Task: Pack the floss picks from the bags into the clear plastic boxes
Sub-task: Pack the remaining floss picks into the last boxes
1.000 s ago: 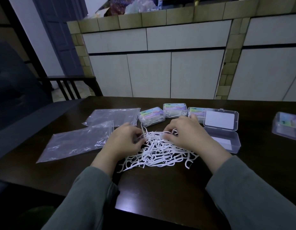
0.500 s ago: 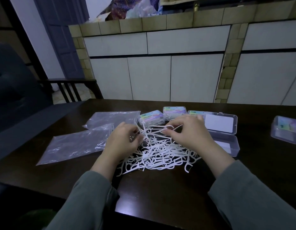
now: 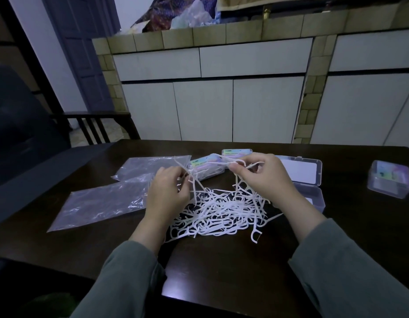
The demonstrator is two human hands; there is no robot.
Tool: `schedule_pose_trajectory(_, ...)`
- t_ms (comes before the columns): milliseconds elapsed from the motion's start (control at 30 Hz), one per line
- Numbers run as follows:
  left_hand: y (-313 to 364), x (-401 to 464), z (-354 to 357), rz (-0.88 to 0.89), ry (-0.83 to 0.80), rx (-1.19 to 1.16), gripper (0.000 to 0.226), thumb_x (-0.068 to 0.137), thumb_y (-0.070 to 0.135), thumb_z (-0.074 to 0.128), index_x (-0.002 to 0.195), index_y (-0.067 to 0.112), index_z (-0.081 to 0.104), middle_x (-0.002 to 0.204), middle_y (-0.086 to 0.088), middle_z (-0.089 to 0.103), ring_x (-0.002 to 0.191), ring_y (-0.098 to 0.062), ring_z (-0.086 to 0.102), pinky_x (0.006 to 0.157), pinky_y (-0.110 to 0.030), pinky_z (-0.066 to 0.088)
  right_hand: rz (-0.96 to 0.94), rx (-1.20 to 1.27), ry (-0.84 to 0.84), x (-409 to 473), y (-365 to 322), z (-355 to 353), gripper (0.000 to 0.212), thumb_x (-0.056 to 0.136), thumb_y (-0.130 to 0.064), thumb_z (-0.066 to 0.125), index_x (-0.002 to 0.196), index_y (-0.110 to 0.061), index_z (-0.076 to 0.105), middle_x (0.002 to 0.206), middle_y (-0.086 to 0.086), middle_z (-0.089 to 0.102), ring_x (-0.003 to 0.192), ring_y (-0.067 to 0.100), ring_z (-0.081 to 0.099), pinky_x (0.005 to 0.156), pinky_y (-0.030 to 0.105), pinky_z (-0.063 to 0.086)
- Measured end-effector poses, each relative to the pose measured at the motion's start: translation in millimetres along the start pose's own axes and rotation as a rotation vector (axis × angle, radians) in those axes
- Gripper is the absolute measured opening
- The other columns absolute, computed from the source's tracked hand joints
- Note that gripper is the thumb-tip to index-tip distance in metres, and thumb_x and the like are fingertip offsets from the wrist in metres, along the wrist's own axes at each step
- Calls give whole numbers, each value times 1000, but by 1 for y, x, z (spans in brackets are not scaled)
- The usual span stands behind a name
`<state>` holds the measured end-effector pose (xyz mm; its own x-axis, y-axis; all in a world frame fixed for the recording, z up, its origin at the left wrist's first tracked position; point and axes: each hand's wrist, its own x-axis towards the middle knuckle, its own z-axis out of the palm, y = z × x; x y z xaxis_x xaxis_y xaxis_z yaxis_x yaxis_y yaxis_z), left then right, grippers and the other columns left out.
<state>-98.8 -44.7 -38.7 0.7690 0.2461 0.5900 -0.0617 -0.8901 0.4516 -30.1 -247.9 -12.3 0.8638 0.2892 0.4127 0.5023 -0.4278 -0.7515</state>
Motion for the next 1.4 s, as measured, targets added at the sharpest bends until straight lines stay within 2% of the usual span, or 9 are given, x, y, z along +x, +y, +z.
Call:
schedule_pose_trajectory(100, 2, 1, 1, 28, 48, -24, 12, 89, 14, 61, 79, 20, 58, 78, 9, 55, 81, -16, 50, 65, -29, 39, -18, 126, 3, -2, -6, -6, 10, 86, -39, 67, 90, -31, 71, 83, -15, 67, 79, -1, 59, 64, 14, 44)
schedule_pose_trajectory(200, 10, 5, 2, 62, 70, -46, 9, 89, 12, 61, 81, 16, 62, 79, 9, 56, 81, -15, 50, 65, -24, 40, -2, 213, 50, -2, -6, -14, 7, 86, -38, 68, 86, -31, 70, 80, -15, 66, 80, 1, 59, 64, 17, 42)
schedule_pose_trajectory(367, 36, 13, 7, 74, 110, -64, 7, 88, 12, 62, 84, 14, 66, 79, 9, 58, 78, -12, 46, 62, -14, 28, 28, 333, 127, 0, 3, -27, 12, 84, -36, 71, 87, -25, 75, 80, -9, 69, 73, -8, 56, 61, 5, 41)
schedule_pose_trajectory(467, 50, 18, 17, 83, 94, -87, 9, 89, 15, 61, 82, 16, 67, 80, 8, 63, 76, -11, 44, 60, -13, 26, 20, 307, 113, 1, 7, -32, 15, 84, -34, 71, 91, -22, 76, 81, -9, 70, 75, -6, 57, 67, 11, 43)
schedule_pose_trajectory(667, 68, 28, 37, 42, 63, -112, 11, 89, 20, 59, 85, 19, 69, 83, 6, 67, 81, -15, 49, 61, -27, 35, 5, 203, 122, 0, 17, -46, 5, 84, -35, 70, 82, -38, 67, 84, -18, 65, 87, 2, 57, 71, 22, 42)
schedule_pose_trajectory(833, 85, 35, 50, -21, 11, -202, 12, 92, 22, 57, 89, 21, 68, 86, 7, 65, 87, -13, 50, 60, -27, 34, 48, 122, 127, -4, 36, -63, 8, 82, -40, 71, 86, -33, 70, 88, -15, 66, 90, 7, 58, 74, 29, 48)
schedule_pose_trajectory(967, 107, 43, 62, -15, -19, -261, 12, 93, 22, 56, 92, 19, 68, 87, 5, 62, 89, -14, 51, 60, -21, 32, 95, -37, 86, -7, 54, -76, 7, 80, -44, 72, 82, -41, 66, 87, -17, 64, 96, 14, 56, 71, 31, 50)
schedule_pose_trajectory(1200, 120, 41, 82, -63, -76, -338, 10, 94, 24, 56, 88, 25, 64, 85, 8, 60, 85, -14, 54, 59, -21, 34, 207, -164, -22, -15, 77, -93, 9, 69, -55, 73, 74, -48, 71, 105, -15, 65, 111, 20, 51, 89, 46, 52)
schedule_pose_trajectory(1400, 120, 35, 82, -49, -131, -353, 9, 94, 23, 57, 86, 23, 61, 80, 13, 58, 67, -5, 55, 54, -14, 34, 289, -380, -38, -14, 78, -103, 25, 77, -52, 73, 98, -37, 74, 113, -12, 63, 117, 21, 38, 88, 34, 37)
